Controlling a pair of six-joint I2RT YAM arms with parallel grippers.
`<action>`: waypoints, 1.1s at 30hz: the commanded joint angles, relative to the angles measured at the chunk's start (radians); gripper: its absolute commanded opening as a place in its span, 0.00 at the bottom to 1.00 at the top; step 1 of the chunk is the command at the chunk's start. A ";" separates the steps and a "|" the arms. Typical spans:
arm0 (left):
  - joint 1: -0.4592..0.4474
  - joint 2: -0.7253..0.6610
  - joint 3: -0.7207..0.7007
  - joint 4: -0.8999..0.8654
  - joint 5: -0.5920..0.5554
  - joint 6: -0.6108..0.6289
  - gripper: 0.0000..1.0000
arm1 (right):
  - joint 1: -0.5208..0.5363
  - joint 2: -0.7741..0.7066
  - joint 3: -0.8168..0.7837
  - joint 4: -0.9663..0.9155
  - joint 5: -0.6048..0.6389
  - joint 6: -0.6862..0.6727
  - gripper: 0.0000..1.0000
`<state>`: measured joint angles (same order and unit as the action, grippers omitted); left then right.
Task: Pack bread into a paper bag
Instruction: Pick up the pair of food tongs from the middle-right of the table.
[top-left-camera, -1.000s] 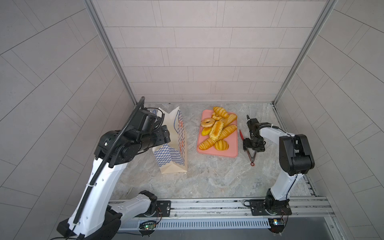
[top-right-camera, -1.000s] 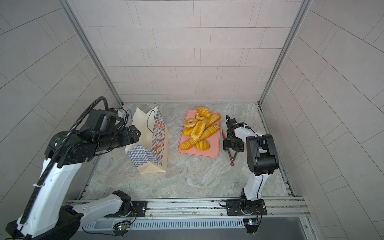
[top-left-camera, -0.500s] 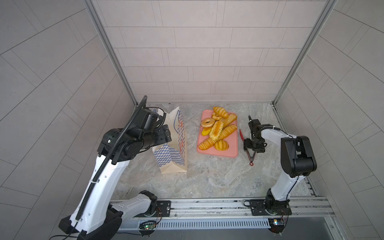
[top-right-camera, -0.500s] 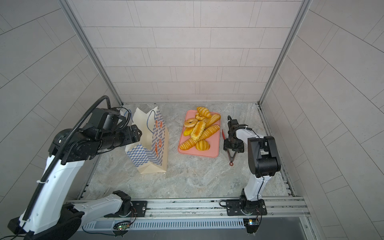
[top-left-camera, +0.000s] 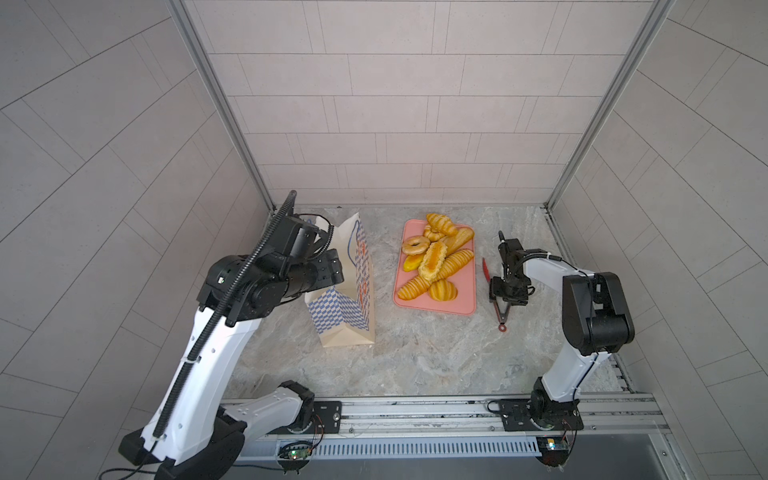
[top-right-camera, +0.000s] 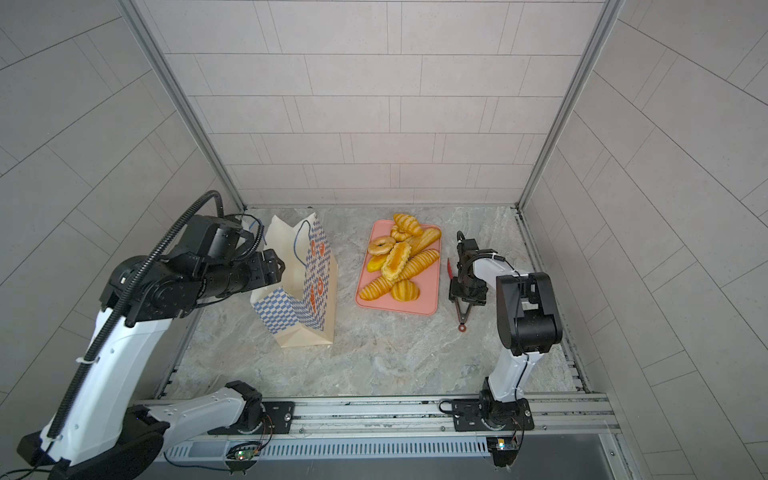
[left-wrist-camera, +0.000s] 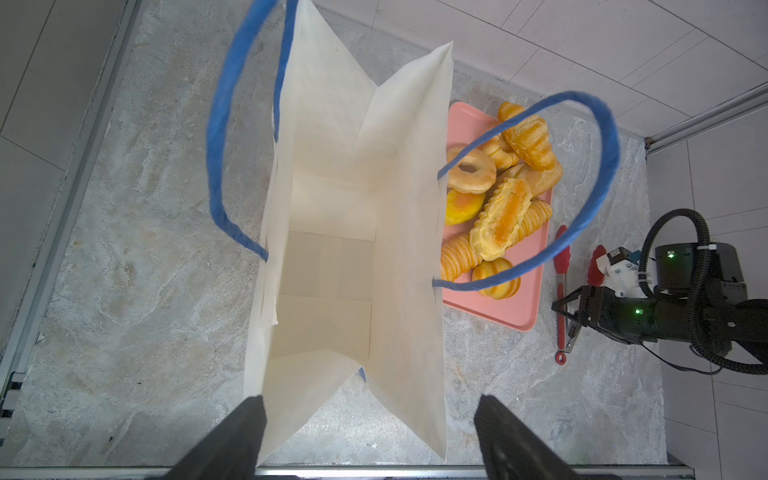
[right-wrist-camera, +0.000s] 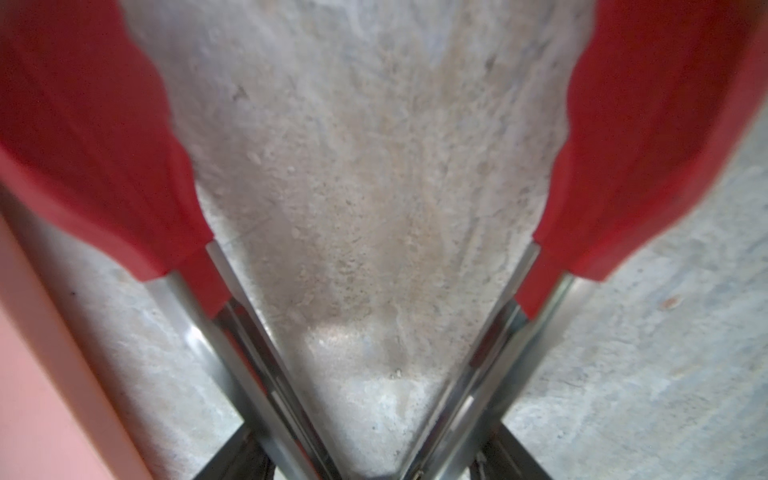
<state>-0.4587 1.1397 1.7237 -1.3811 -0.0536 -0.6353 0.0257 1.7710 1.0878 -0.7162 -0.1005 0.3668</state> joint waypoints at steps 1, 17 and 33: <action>-0.003 -0.005 0.021 -0.003 -0.007 0.009 0.86 | -0.013 0.027 -0.041 -0.012 0.029 -0.004 0.67; -0.002 0.026 0.069 0.021 -0.036 0.047 0.86 | -0.017 -0.224 -0.011 -0.142 0.008 -0.025 0.58; 0.002 0.042 0.080 0.051 -0.050 0.080 0.89 | -0.017 -0.448 0.102 -0.327 -0.029 -0.051 0.48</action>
<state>-0.4583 1.1774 1.7767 -1.3361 -0.0845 -0.5755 0.0120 1.3624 1.1610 -0.9840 -0.1154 0.3336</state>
